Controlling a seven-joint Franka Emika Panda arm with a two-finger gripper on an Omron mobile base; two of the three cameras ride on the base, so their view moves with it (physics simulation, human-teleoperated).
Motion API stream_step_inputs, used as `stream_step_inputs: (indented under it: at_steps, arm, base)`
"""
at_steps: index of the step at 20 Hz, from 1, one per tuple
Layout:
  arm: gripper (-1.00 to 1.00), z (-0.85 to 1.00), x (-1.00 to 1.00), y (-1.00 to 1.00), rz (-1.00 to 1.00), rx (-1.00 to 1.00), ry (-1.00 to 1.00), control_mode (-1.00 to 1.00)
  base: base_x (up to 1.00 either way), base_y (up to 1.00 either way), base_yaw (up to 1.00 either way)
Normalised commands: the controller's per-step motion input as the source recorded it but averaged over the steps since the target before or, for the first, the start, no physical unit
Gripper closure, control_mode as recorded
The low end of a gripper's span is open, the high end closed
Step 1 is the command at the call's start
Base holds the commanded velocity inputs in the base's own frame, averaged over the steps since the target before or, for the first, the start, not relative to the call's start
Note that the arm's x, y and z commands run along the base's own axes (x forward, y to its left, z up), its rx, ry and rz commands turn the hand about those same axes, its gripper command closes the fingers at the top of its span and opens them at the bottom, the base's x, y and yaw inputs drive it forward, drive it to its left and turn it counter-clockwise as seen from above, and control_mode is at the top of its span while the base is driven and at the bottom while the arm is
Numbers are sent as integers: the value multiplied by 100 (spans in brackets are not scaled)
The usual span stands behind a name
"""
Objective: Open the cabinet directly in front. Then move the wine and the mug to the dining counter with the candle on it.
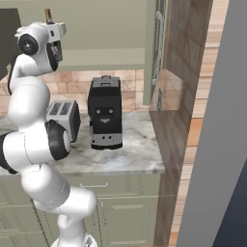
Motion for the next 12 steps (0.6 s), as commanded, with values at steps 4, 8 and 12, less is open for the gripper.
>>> stream_step_inputs:
  at_steps: [4,8,12]
  arm:
    - [-100,0,0,0,0,0,0,-100]
    - [-100,0,2,0,0,0,5,-100]
    - [-100,7,10,0,0,0,21,-100]
  base:
    - [0,0,0]
    - [0,0,0]
    - [0,0,0]
